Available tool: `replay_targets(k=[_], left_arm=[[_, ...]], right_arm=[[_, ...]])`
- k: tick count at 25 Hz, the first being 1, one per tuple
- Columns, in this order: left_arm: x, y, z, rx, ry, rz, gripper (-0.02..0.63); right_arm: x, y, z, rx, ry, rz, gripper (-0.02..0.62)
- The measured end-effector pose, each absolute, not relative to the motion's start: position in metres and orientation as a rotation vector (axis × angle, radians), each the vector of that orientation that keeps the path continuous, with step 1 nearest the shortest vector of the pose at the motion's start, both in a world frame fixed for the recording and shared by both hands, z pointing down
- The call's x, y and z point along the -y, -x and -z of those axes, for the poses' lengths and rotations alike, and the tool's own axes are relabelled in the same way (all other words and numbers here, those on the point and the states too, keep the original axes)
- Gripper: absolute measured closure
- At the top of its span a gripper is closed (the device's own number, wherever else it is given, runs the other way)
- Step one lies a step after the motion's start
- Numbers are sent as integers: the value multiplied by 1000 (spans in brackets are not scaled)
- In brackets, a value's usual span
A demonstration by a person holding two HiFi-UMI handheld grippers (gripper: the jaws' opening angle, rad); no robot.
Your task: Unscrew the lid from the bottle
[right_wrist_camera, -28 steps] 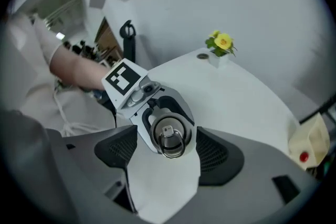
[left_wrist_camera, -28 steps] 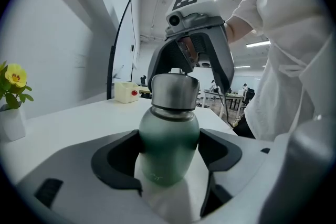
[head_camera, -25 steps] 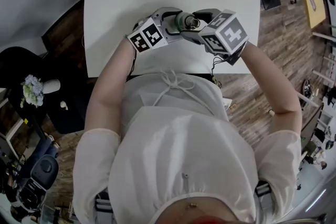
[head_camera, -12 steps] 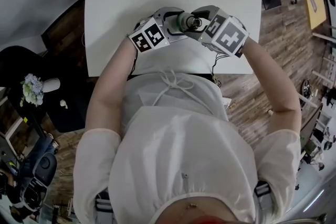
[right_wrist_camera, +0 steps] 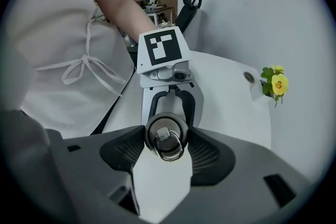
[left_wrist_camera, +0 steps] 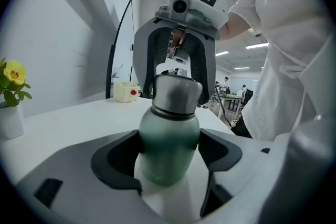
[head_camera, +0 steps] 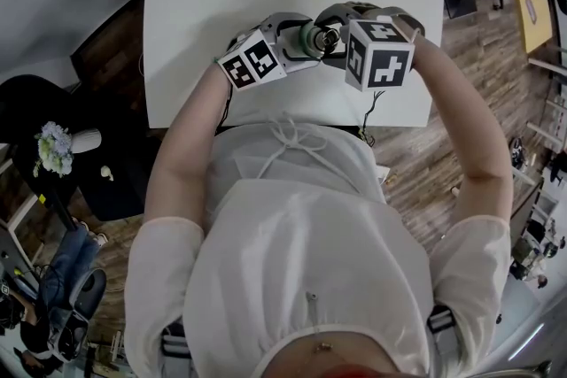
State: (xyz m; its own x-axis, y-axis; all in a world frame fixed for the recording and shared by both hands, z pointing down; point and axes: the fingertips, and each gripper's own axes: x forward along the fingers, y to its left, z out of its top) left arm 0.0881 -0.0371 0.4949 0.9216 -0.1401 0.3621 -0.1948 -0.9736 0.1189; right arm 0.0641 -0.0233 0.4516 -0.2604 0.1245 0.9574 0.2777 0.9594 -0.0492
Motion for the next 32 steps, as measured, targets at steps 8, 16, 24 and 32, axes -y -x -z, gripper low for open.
replay_targets(k=[8,16,24,32], left_arm=[[39,-85,-497,251,-2930,-532,239],[37,-84,-496,249,-2925,-543,239],[38,-82,-493,251,-2925,-540,239],[41,-90,-487,251,-2922,-546,239]], right_arm=[[25,-62,-451,1845,287,164,328],[36,-79,-428,1874,177,143,328],[43,-135,-458,1834,7,-5,327],[43,-157,-511,1848,-122,-164,327]])
